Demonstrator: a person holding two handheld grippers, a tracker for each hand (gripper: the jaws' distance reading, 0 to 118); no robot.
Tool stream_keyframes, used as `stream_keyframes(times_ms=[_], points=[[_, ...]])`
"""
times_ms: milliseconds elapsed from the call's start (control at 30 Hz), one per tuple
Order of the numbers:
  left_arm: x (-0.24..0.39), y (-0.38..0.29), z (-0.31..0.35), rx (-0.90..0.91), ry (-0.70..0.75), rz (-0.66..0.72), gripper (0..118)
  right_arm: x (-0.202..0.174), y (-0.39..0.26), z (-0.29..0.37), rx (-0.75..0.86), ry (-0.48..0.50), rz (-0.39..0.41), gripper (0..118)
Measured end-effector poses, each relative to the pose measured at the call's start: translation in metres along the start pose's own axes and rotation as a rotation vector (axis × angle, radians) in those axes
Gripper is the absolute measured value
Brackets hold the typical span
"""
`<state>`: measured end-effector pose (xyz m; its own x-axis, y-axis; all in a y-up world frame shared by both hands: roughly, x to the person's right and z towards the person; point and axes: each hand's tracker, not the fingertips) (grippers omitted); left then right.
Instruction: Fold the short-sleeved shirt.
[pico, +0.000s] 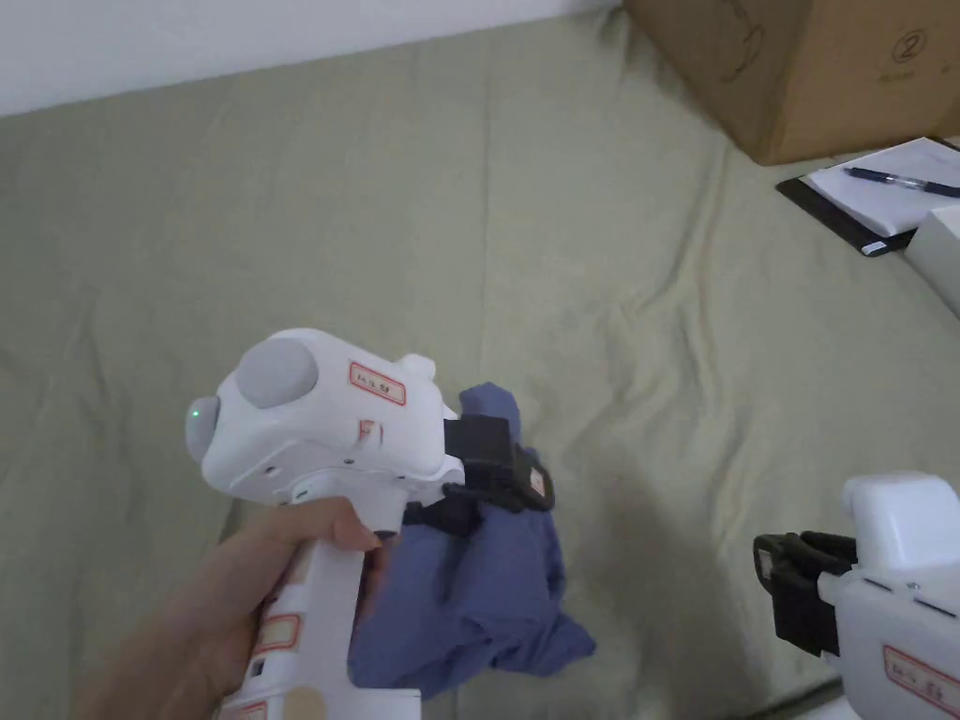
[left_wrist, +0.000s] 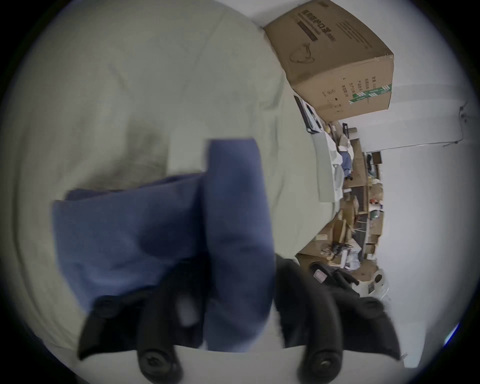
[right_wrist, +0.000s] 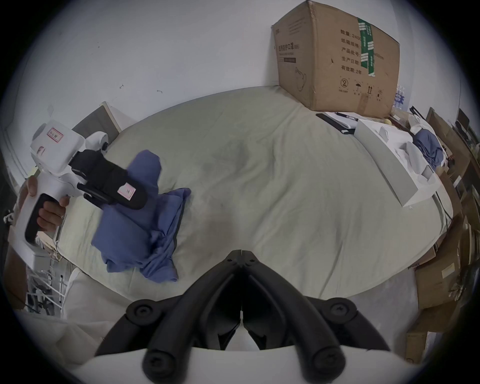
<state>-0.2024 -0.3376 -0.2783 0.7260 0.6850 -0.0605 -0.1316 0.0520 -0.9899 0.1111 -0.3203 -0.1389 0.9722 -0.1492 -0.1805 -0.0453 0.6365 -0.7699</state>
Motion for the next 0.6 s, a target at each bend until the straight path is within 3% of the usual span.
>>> stream_keyframes(times_ms=[67,100,300,367,433,467,533,600], points=[[0.004,-0.002,-0.003,-0.011,-0.035,0.022,104,0.004,0.0,0.001,-0.003,-0.005,-0.008,0],[0.005,-0.002,-0.003,-0.006,-0.032,0.018,112,0.005,-0.001,0.001,-0.003,-0.009,-0.011,0],[0.0,-0.011,0.051,0.126,0.013,-0.014,111,0.006,-0.001,0.001,-0.003,-0.008,-0.013,0],[-0.007,-0.017,0.072,0.194,0.036,0.015,98,0.005,-0.001,0.0,-0.003,0.0,-0.011,0],[-0.02,-0.028,0.084,0.231,0.065,0.024,36,0.002,-0.002,-0.003,-0.005,0.008,-0.009,0],[-0.024,-0.03,0.086,0.233,0.084,0.003,23,0.001,-0.002,-0.005,-0.006,0.012,-0.007,0],[-0.038,-0.039,0.083,0.251,0.148,0.041,7,-0.002,-0.003,-0.007,-0.01,0.02,-0.001,0],[-0.051,-0.042,0.073,0.246,0.157,0.05,2,-0.005,-0.004,-0.009,-0.011,0.031,0.004,0]])
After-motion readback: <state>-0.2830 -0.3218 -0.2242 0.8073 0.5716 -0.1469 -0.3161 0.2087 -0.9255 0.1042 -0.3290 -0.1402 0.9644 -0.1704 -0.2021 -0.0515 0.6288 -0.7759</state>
